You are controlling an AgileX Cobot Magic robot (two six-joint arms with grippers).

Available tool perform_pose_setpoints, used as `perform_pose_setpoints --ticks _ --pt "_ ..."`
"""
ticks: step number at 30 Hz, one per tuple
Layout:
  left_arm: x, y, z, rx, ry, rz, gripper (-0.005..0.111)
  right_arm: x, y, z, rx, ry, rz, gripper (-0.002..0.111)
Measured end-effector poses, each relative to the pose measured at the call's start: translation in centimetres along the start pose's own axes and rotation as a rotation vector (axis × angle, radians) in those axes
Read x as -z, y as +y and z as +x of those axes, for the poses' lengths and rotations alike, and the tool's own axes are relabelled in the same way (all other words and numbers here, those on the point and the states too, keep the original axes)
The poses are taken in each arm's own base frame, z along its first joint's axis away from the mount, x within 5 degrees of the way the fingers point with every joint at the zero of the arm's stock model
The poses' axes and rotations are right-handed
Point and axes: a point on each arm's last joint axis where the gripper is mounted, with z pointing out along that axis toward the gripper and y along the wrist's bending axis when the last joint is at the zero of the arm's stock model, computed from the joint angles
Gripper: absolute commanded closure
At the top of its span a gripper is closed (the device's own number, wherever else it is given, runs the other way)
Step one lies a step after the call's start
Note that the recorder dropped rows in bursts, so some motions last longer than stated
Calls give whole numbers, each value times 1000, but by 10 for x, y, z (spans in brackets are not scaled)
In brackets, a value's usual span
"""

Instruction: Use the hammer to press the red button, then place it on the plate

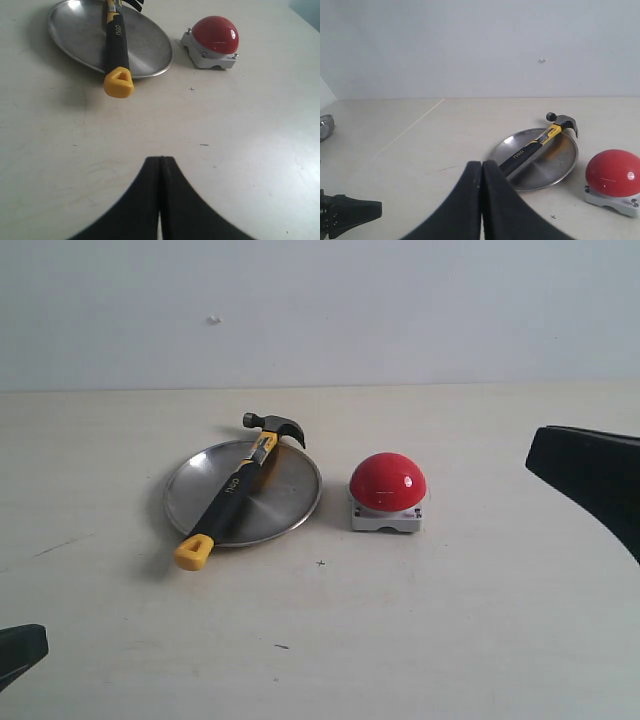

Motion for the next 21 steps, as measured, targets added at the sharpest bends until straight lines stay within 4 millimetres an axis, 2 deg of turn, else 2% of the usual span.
perform_pose_setpoints --ticks 8,15,18,21 --pt "0 0 0 0 0 0 107 2 2 0 -2 -2 -16 108" --pt "0 0 0 0 0 0 107 13 0 -7 -2 -59 -37 108" --pt "0 0 0 0 0 0 107 22 -10 -3 45 -103 10 108" --pt "0 0 0 0 0 0 107 31 -29 14 62 -129 96 108"
